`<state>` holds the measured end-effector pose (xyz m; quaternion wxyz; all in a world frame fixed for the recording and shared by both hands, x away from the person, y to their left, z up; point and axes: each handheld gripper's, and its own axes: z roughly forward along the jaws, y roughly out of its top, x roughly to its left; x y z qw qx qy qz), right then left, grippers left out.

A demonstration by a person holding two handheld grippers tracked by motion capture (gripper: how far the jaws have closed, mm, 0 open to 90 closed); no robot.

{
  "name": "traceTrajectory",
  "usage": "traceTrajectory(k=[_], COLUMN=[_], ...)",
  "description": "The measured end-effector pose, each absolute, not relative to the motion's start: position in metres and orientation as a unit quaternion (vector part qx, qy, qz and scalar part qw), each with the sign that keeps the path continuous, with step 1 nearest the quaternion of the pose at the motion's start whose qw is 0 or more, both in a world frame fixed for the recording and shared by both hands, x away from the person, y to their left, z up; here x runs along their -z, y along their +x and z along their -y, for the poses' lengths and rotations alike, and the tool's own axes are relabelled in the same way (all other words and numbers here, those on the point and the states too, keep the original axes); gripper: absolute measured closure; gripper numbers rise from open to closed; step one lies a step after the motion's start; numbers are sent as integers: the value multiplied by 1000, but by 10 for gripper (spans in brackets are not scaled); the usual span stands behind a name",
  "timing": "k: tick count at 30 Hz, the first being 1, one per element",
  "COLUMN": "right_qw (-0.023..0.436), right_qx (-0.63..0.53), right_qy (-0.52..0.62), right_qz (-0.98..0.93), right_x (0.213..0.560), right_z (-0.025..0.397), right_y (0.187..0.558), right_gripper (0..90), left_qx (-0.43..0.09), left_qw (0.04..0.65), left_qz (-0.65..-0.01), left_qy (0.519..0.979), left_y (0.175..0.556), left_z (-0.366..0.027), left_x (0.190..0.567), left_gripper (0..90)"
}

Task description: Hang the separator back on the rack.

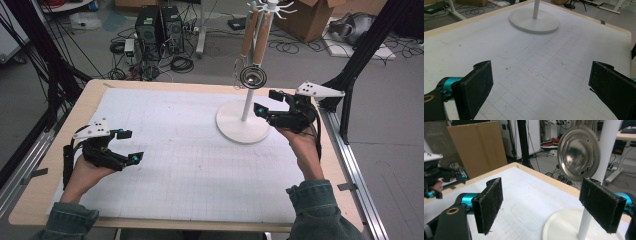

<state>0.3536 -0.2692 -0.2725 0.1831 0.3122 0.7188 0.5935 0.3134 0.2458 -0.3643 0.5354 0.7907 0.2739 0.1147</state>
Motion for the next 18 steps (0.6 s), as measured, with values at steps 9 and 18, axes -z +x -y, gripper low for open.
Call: traceTrajectory(k=[9, 18], right_qw=[183, 168], right_qx=[-584, -574], right_qy=[300, 307], right_qz=[-732, -740], right_x=[299, 325], right_z=[272, 270], right_y=[345, 338], right_gripper=[164, 110], left_qx=[-115, -113], left_qw=[530, 529], left_qz=[-273, -275], left_qy=[794, 795], left_y=[314, 315], left_z=[-244, -244], left_x=[366, 369], left_gripper=[19, 19])
